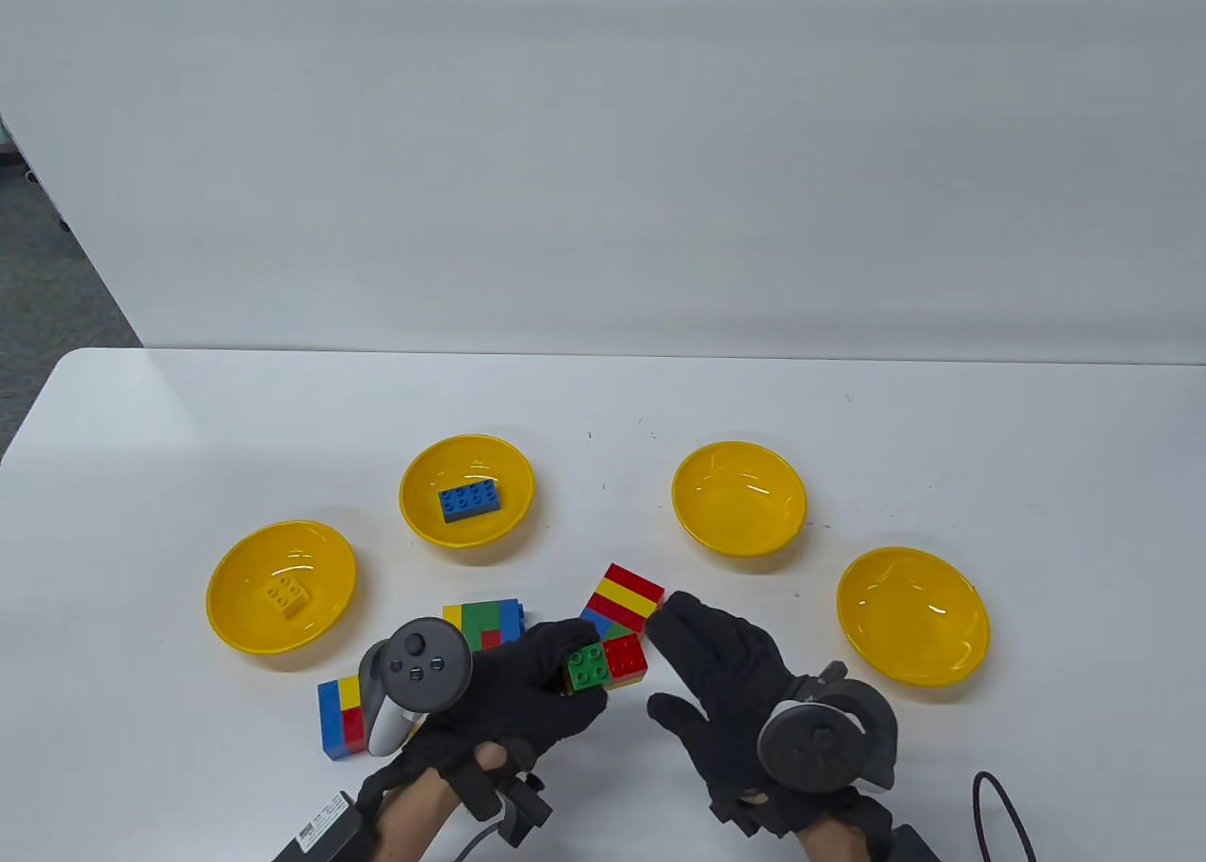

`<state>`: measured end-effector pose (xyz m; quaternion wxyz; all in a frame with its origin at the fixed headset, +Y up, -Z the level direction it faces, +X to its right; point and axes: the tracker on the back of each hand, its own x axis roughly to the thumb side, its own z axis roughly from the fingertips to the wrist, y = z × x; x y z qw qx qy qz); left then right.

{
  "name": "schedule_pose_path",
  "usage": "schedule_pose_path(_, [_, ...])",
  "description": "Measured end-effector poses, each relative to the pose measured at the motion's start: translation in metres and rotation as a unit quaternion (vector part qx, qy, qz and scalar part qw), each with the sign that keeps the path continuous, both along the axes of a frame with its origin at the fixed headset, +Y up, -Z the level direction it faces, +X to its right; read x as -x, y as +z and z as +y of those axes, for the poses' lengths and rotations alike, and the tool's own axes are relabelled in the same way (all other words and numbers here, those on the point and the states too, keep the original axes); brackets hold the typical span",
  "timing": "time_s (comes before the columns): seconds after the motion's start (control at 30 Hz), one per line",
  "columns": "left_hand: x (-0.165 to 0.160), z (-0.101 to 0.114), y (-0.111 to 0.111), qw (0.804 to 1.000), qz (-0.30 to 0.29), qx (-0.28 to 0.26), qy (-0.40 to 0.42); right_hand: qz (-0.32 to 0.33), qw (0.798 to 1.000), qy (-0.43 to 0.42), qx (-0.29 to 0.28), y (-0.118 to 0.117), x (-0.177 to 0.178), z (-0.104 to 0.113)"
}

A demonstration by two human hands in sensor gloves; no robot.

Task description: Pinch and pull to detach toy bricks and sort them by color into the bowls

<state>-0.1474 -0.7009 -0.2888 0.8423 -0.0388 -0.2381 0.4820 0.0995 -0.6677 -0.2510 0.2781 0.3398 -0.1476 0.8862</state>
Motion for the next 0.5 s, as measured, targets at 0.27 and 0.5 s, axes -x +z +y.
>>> schedule_pose_path(0.27, [-0.013, 0.0, 0.006, 0.997, -0.049, -0.02, -0.054, -0.017, 0.997, 0.063, 0.034, -0.007, 0.016, -0.016])
schedule_pose_path(0.5, [-0.013, -0.003, 0.003, 0.995, -0.093, -0.008, -0.034, -0.017, 0.998, -0.002, 0.059, -0.009, 0.012, -0.017])
